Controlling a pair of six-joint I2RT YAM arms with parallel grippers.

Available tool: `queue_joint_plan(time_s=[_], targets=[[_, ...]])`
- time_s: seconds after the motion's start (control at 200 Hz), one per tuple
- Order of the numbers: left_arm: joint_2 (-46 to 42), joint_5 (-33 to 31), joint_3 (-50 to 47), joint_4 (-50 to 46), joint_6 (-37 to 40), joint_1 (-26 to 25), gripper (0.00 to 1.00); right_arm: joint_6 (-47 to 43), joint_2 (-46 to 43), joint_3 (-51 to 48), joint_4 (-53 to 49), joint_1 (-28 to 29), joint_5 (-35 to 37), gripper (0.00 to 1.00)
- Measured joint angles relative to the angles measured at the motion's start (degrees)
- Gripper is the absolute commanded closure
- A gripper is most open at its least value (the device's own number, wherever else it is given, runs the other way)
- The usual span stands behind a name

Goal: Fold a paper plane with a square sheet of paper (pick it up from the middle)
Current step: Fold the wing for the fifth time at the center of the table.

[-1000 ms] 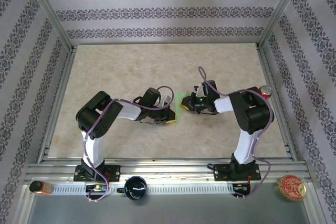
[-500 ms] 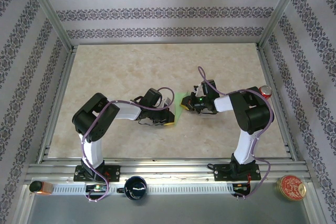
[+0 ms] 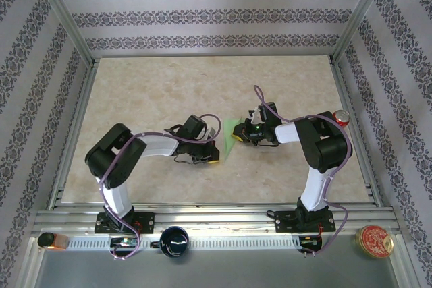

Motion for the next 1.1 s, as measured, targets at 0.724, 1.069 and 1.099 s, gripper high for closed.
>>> queue_joint_plan(time_s=[0.724,1.069,1.099], targets=[[9.4,5.3,12.4,7.2,-4.6,-1.6,1.0,0.0,-0.2,0.4,-1.1,0.3,0.8,0.92],[12.0,4.8,13.2,4.4,-2.4,-1.9,1.0,0.0,-0.2,0.5,-1.2,0.3,0.9,0.92],[12.0,4.7,13.2,4.2,-2.2,-1.9,1.0,0.0,-0.2,0.5,-1.2,0.3,0.9,0.92]])
